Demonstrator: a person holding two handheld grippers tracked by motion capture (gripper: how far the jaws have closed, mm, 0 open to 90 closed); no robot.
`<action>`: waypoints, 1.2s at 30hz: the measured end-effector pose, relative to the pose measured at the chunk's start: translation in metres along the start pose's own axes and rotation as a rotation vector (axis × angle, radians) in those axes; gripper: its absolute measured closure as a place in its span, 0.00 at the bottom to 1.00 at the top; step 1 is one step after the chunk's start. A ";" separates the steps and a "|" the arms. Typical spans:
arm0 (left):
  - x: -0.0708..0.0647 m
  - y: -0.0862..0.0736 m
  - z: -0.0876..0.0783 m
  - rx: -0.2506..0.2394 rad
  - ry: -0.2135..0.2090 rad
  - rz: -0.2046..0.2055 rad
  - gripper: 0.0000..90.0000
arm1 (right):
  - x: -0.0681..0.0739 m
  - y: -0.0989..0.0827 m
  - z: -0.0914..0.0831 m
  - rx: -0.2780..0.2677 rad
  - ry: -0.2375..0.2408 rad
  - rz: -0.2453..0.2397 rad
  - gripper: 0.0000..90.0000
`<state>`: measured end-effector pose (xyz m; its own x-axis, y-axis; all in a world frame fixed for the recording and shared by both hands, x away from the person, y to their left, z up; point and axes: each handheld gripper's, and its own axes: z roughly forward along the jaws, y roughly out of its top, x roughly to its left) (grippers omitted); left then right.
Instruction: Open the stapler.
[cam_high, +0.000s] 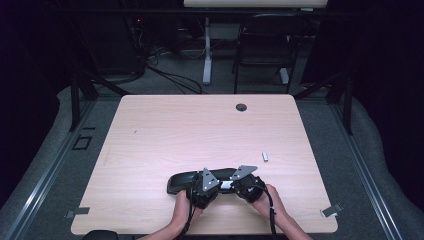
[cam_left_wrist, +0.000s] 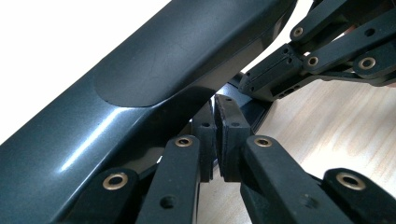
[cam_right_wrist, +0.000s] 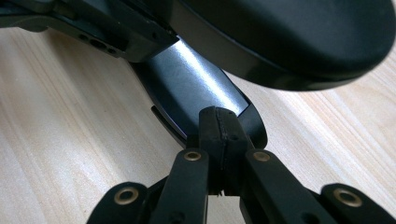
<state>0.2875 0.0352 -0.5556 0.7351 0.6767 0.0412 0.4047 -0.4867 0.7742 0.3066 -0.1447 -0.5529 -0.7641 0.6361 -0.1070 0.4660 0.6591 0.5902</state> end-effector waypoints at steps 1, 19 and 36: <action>0.000 0.000 0.000 0.000 0.000 -0.003 0.97 | 0.000 0.000 0.000 -0.001 0.000 0.001 1.00; -0.001 0.000 0.001 -0.005 0.018 0.014 1.00 | 0.007 0.000 0.003 -0.038 -0.004 -0.035 1.00; -0.003 0.003 0.000 -0.033 0.035 0.034 1.00 | 0.004 0.000 0.003 -0.031 0.008 -0.042 1.00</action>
<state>0.2868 0.0320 -0.5538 0.7288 0.6789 0.0895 0.3610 -0.4919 0.7923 0.3045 -0.1407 -0.5552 -0.7862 0.6049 -0.1263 0.4193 0.6724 0.6099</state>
